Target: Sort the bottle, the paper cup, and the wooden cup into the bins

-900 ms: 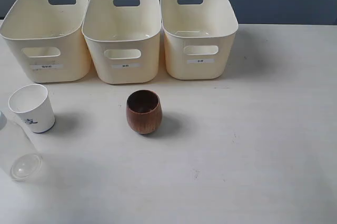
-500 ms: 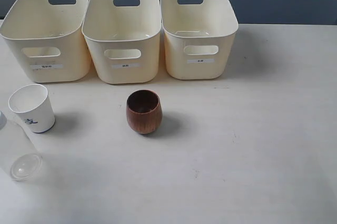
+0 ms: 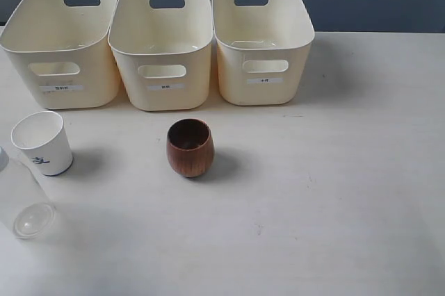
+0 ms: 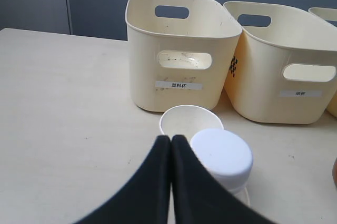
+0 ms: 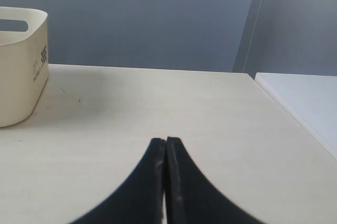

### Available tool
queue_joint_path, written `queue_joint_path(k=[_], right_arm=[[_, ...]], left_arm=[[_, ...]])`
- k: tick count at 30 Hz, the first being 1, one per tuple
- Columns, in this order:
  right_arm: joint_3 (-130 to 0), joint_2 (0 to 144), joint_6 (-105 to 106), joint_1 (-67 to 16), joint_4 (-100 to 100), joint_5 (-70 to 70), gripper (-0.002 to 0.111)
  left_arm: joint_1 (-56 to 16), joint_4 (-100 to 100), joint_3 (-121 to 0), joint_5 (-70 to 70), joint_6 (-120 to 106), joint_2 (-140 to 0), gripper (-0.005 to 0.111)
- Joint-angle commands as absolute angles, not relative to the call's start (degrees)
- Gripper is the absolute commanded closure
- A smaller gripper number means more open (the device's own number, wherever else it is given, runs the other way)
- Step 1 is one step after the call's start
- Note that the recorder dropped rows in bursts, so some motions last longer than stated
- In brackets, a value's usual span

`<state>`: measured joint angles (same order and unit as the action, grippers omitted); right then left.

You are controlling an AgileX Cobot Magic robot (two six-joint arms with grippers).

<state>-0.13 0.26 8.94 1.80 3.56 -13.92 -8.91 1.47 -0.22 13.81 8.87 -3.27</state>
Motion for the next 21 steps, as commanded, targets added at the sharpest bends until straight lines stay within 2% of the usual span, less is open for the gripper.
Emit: queue_joint_path(k=[1,6,11,15,21], right_arm=[[0.0,0.0,8.9,1.7,3.7,-13.2,0.109],[0.0,0.0,8.7,1.7,4.9,-8.9,0.109],[0.0,0.0,4.8,1.7,19.9,2.5,0.109],[0.0,0.0,4.8,1.7,28.7,6.4,0.109],[0.0,0.0,4.6,1.7,29.1,9.0,0.109]], left_arm=[[-9.2,1.6,0.0,13.7,8.9,-3.1,0.107],[-9.2,1.6,0.0,13.7,8.9,-3.1,0.107],[-9.2,1.6,0.0,13.7,8.9,-3.1,0.107],[-9.2,1.6,0.0,13.7,8.9,-3.1,0.107],[-9.2,1.6,0.0,13.7,8.9,-3.1,0.107]])
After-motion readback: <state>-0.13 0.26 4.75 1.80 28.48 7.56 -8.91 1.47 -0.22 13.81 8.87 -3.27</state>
